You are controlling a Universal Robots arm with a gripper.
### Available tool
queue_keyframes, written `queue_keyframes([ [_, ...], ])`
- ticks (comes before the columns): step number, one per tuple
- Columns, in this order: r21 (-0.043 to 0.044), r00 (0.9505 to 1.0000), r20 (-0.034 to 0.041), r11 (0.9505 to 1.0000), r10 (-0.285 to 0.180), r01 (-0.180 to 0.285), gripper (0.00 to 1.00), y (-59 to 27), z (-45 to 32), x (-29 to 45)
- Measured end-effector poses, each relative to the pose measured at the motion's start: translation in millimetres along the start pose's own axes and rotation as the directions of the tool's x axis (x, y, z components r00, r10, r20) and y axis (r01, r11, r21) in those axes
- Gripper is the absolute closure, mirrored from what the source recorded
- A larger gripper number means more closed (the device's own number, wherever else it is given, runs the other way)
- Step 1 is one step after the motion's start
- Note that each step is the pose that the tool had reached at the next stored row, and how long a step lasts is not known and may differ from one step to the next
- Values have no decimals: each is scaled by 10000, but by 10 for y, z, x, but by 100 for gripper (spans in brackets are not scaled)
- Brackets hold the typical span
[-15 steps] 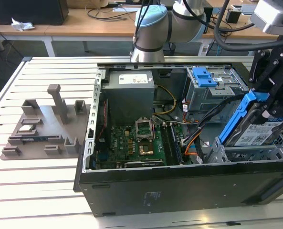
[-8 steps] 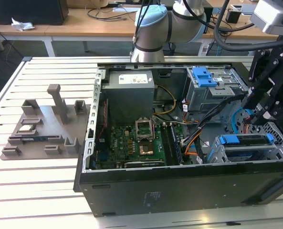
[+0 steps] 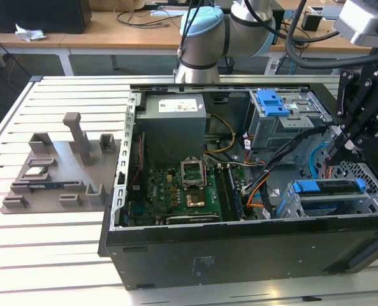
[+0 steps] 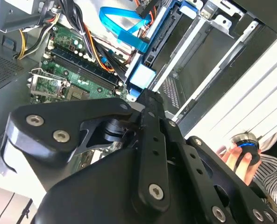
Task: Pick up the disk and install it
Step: 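Insert the disk into the insertion slot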
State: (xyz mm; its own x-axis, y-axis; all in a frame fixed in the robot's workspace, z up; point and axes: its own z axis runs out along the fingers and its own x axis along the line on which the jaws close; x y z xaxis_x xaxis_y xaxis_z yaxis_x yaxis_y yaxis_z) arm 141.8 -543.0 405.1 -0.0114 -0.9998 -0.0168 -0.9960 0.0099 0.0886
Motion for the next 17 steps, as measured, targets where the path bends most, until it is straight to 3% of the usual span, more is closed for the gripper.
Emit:
queue_keyframes([
  [8,-1,10000,-4,10000,1,-1,89,-1,3,0],
  [11,-1,10000,-17,10000,2,-2,89,-83,-4,-5],
  [17,-41,10000,-17,10000,3,-3,89,-355,-27,-42],
])
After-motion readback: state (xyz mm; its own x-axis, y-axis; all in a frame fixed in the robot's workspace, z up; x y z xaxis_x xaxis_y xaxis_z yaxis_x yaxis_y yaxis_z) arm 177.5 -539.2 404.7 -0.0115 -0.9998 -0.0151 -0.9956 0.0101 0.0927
